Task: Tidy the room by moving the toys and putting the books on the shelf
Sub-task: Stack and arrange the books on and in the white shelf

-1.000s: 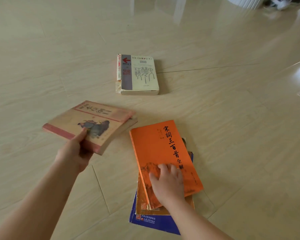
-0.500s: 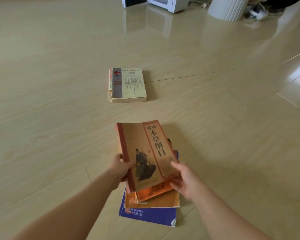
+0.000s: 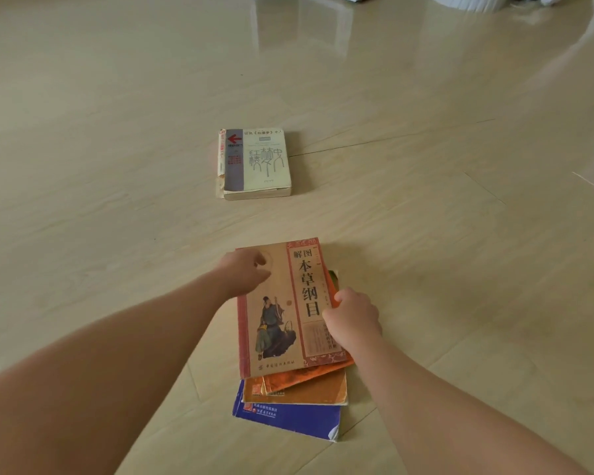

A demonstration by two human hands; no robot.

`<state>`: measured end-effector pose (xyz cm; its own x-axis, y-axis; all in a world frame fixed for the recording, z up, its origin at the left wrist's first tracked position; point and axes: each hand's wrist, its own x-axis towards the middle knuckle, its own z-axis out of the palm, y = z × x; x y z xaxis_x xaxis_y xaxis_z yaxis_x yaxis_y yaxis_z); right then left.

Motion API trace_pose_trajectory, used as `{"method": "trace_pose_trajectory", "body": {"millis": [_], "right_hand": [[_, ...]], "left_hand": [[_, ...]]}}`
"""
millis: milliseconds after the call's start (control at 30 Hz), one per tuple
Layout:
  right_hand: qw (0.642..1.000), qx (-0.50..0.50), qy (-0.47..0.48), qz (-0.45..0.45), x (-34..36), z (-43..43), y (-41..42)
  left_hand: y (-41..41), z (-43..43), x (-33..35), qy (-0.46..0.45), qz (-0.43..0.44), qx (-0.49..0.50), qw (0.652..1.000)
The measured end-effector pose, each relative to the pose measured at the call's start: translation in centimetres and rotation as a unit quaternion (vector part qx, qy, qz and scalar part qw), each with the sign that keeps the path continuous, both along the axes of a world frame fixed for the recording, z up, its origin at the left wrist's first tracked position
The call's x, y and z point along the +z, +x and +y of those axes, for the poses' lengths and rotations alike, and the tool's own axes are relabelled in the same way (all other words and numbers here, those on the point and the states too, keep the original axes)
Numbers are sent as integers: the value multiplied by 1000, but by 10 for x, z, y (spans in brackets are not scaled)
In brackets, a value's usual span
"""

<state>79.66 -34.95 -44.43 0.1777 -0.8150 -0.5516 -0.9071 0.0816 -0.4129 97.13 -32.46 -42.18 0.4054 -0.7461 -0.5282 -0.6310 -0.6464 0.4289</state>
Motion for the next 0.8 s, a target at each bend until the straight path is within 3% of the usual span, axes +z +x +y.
{"method": "trace_pose_trajectory", "body": {"millis": [300, 600, 800], "right_hand": [[997, 66, 17, 41, 28, -31, 54], [998, 47, 16, 31, 5, -71, 101], [992, 101, 69, -1, -38, -92, 104]], "left_hand": [[63, 4, 38, 59, 28, -4, 998], [107, -52, -7, -41, 83, 147, 985], [130, -107, -80, -83, 139, 325, 932]]}}
